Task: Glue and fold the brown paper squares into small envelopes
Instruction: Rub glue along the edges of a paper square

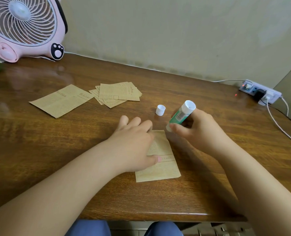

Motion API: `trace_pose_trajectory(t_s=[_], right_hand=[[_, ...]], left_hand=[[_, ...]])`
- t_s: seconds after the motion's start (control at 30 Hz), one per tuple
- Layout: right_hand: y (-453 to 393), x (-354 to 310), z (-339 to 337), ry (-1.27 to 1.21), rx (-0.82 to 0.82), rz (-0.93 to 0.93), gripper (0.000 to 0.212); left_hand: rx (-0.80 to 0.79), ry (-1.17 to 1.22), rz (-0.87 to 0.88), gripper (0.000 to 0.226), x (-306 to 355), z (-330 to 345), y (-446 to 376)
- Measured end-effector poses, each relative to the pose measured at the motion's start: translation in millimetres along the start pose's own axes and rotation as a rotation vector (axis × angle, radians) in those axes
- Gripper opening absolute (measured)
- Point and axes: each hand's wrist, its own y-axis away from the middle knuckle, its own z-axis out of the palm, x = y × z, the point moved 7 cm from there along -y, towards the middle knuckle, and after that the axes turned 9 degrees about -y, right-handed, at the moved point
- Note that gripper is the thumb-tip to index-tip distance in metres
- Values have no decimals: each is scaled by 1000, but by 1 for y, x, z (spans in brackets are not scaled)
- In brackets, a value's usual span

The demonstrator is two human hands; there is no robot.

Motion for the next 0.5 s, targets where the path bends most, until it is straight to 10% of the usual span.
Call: trace_pose_trajectory(t_s=[0.5], right_hand=[[20, 0, 22, 84, -188, -61, 15]], left_hand=[[-74, -77, 35, 60, 2, -3, -8]])
